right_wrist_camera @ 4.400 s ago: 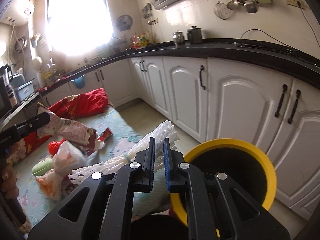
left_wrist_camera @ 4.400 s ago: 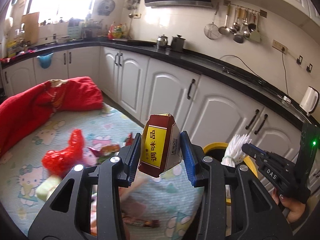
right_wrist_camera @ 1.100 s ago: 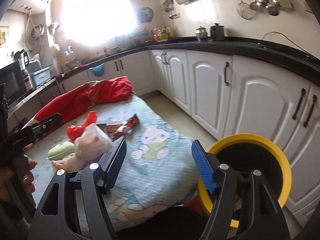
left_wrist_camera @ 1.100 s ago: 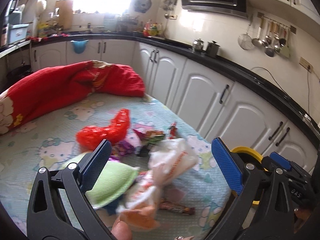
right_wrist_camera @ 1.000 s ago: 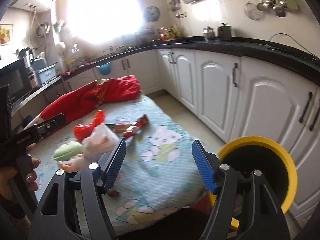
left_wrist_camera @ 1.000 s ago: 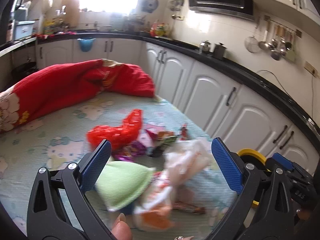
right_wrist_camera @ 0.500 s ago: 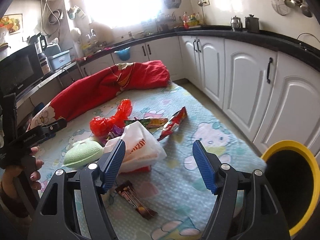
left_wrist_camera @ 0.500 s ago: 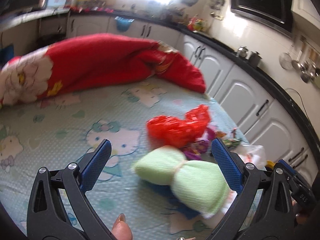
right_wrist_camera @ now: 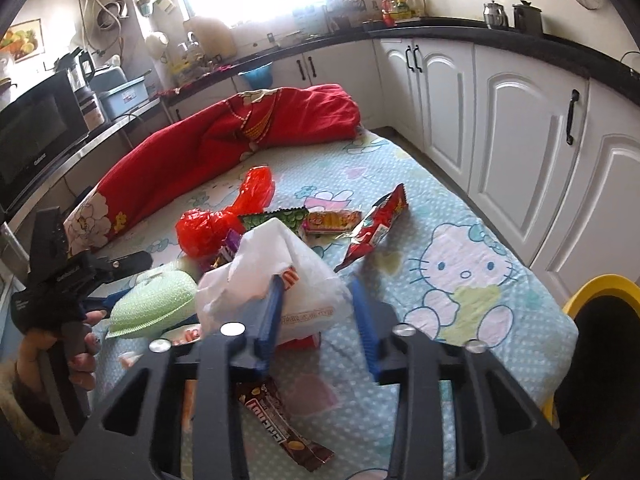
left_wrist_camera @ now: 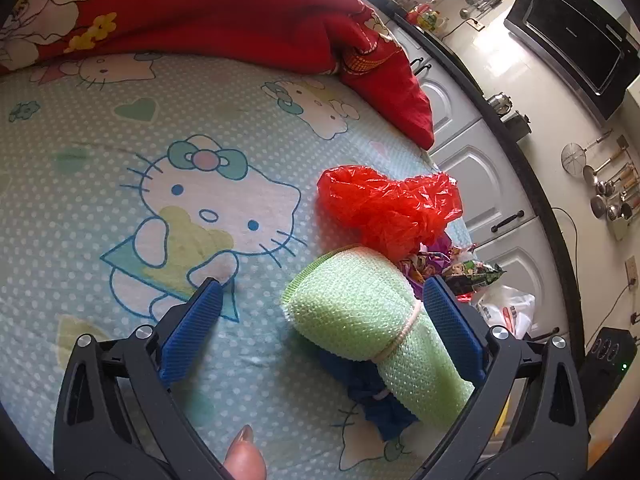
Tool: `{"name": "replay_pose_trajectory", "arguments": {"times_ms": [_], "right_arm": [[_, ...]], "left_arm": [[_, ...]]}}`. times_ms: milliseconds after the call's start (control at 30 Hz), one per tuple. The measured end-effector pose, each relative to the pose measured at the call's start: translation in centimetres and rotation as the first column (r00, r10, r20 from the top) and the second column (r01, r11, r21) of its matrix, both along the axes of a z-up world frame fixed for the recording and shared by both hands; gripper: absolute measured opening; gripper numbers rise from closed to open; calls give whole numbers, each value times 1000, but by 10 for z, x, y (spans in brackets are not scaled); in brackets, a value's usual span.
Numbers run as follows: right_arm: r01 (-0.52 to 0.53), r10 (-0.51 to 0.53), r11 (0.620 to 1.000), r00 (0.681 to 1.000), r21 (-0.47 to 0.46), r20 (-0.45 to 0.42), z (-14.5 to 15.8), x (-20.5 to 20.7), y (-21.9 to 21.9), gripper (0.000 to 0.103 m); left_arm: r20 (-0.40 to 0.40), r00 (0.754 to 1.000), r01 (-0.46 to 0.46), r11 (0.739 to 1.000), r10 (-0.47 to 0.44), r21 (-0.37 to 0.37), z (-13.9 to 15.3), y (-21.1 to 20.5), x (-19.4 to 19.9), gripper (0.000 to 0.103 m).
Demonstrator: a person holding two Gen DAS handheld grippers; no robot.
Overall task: Collect trash
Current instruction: 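Grasp the green towel bundle with the left tool while the right tool grasps the white bag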
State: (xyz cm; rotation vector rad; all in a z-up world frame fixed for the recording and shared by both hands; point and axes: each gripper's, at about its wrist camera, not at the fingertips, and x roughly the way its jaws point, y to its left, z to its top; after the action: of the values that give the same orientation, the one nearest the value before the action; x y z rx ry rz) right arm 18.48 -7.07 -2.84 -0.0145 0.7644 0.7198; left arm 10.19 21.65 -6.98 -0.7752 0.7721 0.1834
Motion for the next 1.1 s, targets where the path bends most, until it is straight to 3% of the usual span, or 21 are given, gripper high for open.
{"name": "replay_pose_trajectory", "arguments": {"times_ms": [100,200,300,500,533,833,1100], "right_arm": [[-7,7,1000,1000,-2,7,1,-3,0,17],[-4,4,1000,1000,2,14,1,-5,-2,16],[4,-5,1000,1000,9,24,3,-11,-7,15],[15,-16,1000,999,16,37,6,-16,-13,15],[17,-17,1000,999,17,41,6,-18,-14,15],[28,-30,999,997,24,70,14,-28,-23,14],[43,-47,998,995,44,86,24,-36,-35,13]], "left_arm": [[4,1000,7,1000,-7,-7,1,-3,1,91],[-2,1000,15,1000,-15,-6,3,-5,2,81],[-11,1000,15,1000,-15,-7,2,-6,3,65],[-8,1000,14,1000,-14,2,5,-7,3,44],[-4,1000,12,1000,-12,12,7,-7,2,33],[44,999,28,999,-29,25,23,-8,-7,21],[112,990,69,990,-83,123,60,-29,-17,17]]}}
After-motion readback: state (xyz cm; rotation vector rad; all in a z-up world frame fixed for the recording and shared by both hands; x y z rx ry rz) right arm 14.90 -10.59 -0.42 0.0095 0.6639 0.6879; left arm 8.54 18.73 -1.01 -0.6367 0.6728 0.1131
